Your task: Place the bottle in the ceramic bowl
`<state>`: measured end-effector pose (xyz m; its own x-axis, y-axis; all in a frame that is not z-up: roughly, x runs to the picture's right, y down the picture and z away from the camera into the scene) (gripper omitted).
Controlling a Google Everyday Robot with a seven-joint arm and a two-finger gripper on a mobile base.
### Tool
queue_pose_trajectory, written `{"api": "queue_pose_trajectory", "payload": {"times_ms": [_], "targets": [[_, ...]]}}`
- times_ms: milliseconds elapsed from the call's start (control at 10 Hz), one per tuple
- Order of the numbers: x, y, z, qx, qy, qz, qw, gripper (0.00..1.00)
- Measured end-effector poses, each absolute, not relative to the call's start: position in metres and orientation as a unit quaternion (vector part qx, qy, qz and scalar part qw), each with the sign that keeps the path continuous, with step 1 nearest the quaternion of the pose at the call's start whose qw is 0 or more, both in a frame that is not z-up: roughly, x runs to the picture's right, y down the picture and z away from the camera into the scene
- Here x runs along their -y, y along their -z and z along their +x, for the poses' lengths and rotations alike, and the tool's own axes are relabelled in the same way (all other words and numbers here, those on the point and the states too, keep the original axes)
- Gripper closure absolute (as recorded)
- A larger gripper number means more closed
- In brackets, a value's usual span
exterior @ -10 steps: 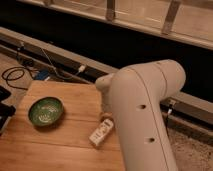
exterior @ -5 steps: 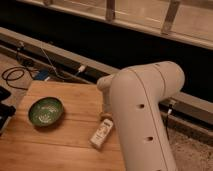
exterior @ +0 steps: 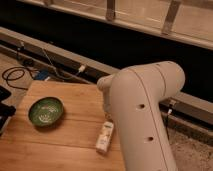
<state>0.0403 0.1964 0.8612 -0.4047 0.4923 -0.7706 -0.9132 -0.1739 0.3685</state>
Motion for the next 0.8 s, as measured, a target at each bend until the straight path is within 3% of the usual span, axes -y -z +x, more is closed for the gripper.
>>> {"api": "queue_pose_trajectory", "payload": {"times_ms": [400, 800], "targets": [[-0.149, -0.818, 0.033, -0.327, -0.751, -0.238, 0.522, 1.00], [-0.073, -0.754, 0.001, -0.209, -0.754, -0.227, 0.579, 1.00]]}}
